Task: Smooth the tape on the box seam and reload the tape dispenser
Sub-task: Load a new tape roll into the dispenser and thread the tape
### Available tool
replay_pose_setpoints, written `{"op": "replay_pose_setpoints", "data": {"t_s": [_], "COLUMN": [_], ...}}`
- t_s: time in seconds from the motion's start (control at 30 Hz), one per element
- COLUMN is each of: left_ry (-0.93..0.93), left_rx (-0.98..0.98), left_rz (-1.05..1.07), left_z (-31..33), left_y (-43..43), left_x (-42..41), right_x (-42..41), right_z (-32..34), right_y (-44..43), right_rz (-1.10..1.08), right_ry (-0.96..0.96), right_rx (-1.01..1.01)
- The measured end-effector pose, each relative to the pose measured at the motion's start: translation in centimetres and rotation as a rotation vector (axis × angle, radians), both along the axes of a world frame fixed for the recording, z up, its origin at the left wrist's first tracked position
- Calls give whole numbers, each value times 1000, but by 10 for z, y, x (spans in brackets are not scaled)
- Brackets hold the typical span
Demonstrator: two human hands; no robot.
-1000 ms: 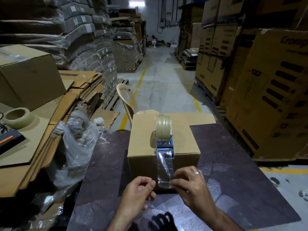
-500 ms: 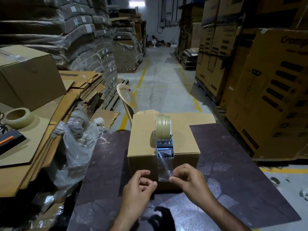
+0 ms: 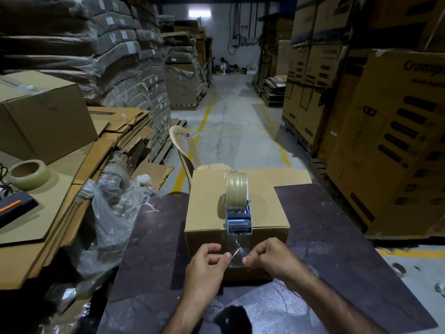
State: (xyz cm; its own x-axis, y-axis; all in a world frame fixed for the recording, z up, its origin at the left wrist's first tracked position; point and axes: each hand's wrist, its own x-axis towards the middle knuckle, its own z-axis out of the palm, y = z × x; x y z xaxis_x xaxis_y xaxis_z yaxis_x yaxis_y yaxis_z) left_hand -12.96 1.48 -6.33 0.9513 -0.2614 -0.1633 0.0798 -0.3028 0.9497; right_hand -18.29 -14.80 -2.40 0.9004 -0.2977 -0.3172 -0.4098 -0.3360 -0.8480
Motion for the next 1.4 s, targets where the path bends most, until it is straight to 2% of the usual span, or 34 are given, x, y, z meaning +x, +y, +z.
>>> {"op": "replay_pose_setpoints", "data": {"t_s": [0.77, 1.4], "left_ry": [76, -105], "left_rx": [-30, 80], "left_rz": [-27, -25], "left_z": [0, 4], "left_y": [-18, -20], "left_x": [9, 5], "right_x": [2, -2], "right_z": [9, 12], "right_y": [2, 4], "right_rz": [-7, -49], "right_ry": [78, 172], "right_rx": [-4, 146]}}
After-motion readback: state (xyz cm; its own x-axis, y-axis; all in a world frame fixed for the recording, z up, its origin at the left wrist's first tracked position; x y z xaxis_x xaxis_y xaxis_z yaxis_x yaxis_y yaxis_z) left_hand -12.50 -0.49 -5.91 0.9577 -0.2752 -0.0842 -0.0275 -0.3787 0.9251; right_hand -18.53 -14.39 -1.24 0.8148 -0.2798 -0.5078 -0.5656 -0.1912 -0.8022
